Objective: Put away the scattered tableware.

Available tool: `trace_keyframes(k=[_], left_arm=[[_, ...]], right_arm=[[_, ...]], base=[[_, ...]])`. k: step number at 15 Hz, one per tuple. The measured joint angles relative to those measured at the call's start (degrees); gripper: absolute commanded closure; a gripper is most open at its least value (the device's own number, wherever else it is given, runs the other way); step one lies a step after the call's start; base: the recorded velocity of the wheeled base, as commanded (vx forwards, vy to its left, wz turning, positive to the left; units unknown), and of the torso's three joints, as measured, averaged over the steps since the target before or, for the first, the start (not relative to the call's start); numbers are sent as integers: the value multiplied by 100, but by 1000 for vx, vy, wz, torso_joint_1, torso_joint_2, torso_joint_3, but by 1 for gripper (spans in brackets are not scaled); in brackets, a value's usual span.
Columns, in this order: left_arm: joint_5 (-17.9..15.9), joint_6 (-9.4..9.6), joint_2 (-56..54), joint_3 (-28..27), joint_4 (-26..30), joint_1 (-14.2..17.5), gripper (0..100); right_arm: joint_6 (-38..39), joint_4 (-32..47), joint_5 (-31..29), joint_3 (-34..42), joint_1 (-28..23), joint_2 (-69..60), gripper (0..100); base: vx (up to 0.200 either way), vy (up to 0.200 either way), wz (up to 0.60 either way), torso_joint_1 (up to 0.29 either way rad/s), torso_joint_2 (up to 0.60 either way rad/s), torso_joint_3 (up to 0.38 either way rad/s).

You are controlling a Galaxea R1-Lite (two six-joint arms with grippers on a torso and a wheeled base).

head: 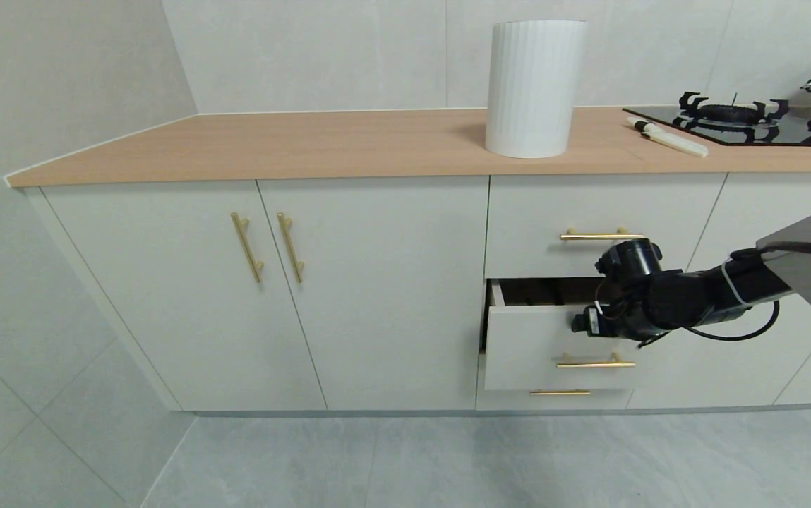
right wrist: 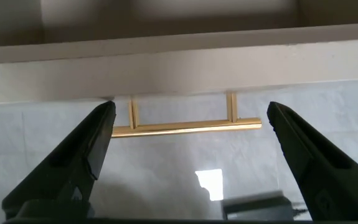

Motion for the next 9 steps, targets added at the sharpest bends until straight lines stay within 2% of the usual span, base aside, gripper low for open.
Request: trace_keyframes(k=[9], left_arm=[[0, -2, 0, 0, 0, 0, 0]], right_arm=[[266, -1074, -60, -22, -51, 254, 0]], base=[[0, 0, 0, 0, 0, 0]])
